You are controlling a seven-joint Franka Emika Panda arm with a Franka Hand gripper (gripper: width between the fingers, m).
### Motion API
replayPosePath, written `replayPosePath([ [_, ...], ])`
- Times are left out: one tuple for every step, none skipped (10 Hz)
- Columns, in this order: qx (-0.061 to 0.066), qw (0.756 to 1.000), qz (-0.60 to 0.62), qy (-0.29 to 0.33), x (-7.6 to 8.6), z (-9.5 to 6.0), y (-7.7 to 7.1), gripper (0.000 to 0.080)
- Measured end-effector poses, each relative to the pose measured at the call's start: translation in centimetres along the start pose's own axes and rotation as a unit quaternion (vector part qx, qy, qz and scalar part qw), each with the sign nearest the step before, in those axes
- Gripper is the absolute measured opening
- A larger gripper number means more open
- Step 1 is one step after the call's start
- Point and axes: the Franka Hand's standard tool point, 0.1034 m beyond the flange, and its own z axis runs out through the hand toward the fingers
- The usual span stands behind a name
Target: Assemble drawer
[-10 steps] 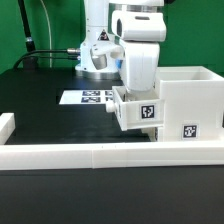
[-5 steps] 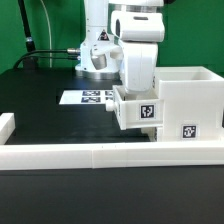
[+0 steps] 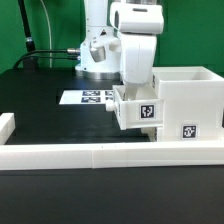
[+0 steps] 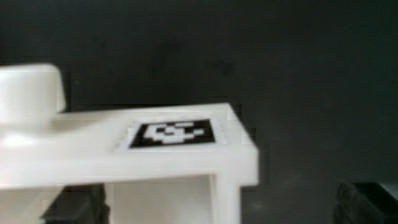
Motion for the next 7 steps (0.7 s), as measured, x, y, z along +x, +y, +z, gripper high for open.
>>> replayPosePath([
  [0.006, 1.000, -0.014, -0.004, -1.1, -0.6, -0.1, 0.0647],
  [0.009, 1.000, -0.024, -0.007, -2.7, -1.3, -0.2, 0.0649],
  [0.009, 0.999, -0.029, -0.009, -4.2, -1.5, -0.2, 0.0649],
  [0.011, 1.000, -0.027, -0.007, -5.4, -1.4, -0.3, 0.0649],
  [0.011, 1.000, -0.025, -0.007, -5.6, -1.4, -0.4, 0.0649],
  [0.011, 1.000, -0.027, -0.007, -5.4, -1.4, -0.4, 0.0649],
  [0.012, 0.999, -0.030, 0.000, -6.0, -1.3, -0.4, 0.0649],
])
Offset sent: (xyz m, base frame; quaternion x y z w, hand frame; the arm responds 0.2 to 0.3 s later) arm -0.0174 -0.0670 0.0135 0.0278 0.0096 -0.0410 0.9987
